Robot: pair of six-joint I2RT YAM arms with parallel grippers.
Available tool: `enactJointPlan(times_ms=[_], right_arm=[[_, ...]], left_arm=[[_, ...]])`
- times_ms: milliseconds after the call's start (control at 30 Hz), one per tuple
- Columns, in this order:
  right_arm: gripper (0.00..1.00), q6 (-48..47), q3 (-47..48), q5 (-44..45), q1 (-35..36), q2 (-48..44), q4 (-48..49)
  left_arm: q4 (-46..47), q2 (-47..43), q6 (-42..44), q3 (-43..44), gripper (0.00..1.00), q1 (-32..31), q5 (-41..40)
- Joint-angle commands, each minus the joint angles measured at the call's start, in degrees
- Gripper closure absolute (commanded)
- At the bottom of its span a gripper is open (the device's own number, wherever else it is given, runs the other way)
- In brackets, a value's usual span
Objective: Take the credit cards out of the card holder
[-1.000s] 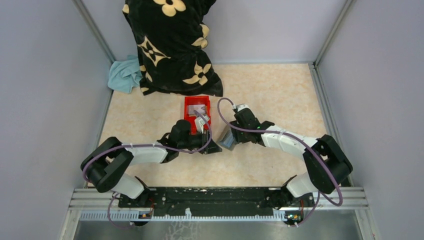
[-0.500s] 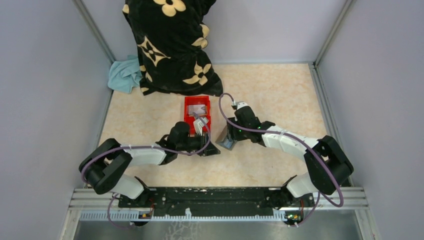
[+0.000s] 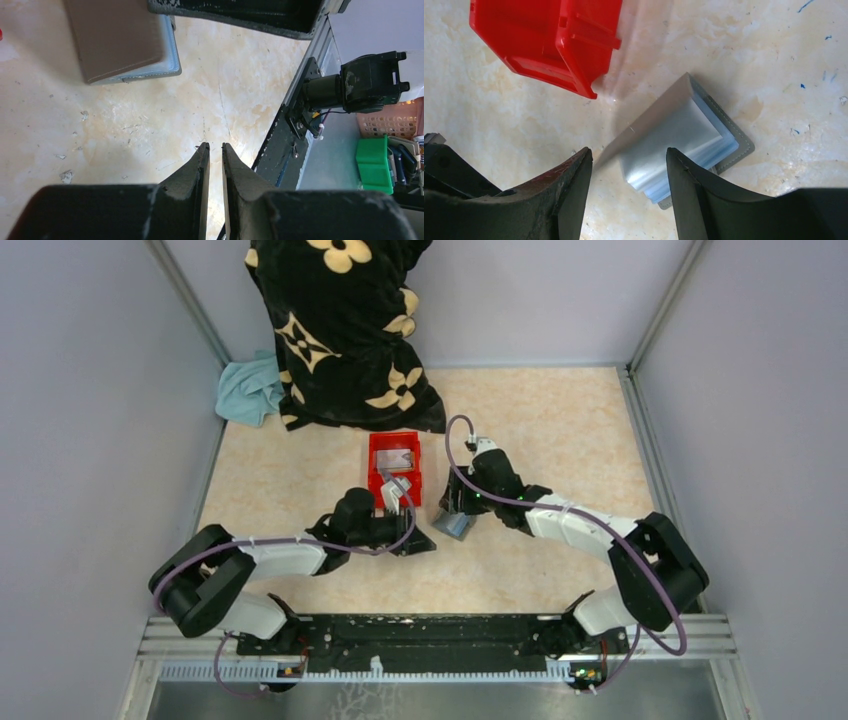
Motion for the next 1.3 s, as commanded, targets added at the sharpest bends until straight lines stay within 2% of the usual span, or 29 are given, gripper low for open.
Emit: enactJointPlan(times_ms=[0, 133, 167, 233, 300, 367, 633, 800, 1000, 1133, 1267], right_arm=[[0.44, 1.18, 1.72, -0.67, -0.60, 1.32, 4.92], [0.45, -0.11, 5.29, -2.08, -0.57, 7.33, 4.83], [0.49, -0.09, 5.73, -2.85, -0.52, 8.62, 5.69], [0.63, 0.39, 6.54, -3.90, -0.57, 10.79, 6.96], [0.86, 0.61, 7.52, -4.07, -0.52, 12.26, 6.68], [1.00, 0.34, 8.46, -2.63, -0.47, 12.57, 4.68], [1.00, -8.88, 13.68, 7.24, 0.78, 8.55, -13.68], [1.00, -12.50, 21.11, 19.79, 5.82, 9.37, -27.69], [1.00, -12.86, 28.93, 30.56, 11.33, 17.15, -38.09], [0.90, -11.78, 31.53, 36.06, 15.22, 21.96, -40.61], [0.88, -10.45, 33.66, 39.84, 18.13, 26.02, -43.74]], left_arm=[[0.10, -1.86, 0.36, -1.40, 0.79, 0.04, -1.06], [0.05, -1.57, 0.51, -1.44, 0.79, 0.04, -1.05], [0.02, -1.38, 0.58, -1.26, 0.79, 0.04, -0.89], [-0.14, -1.28, 0.60, -1.14, 0.79, 0.04, -0.77], [-0.40, -1.51, 0.63, -1.15, 0.79, 0.04, -0.92], [-0.68, -1.85, 0.63, -1.40, 0.79, 0.04, -1.22], [-0.45, -1.60, 1.01, -1.76, 0.79, 0.04, -1.42], [1.91, 0.48, 0.18, -0.82, 0.79, 0.05, 0.19], [2.67, 0.22, 0.19, -1.46, 0.79, 0.04, 0.46], [2.03, -1.58, 0.36, -3.03, 0.79, 0.04, 0.01], [0.07, -5.24, 1.05, -4.54, 0.79, 0.04, -0.83]])
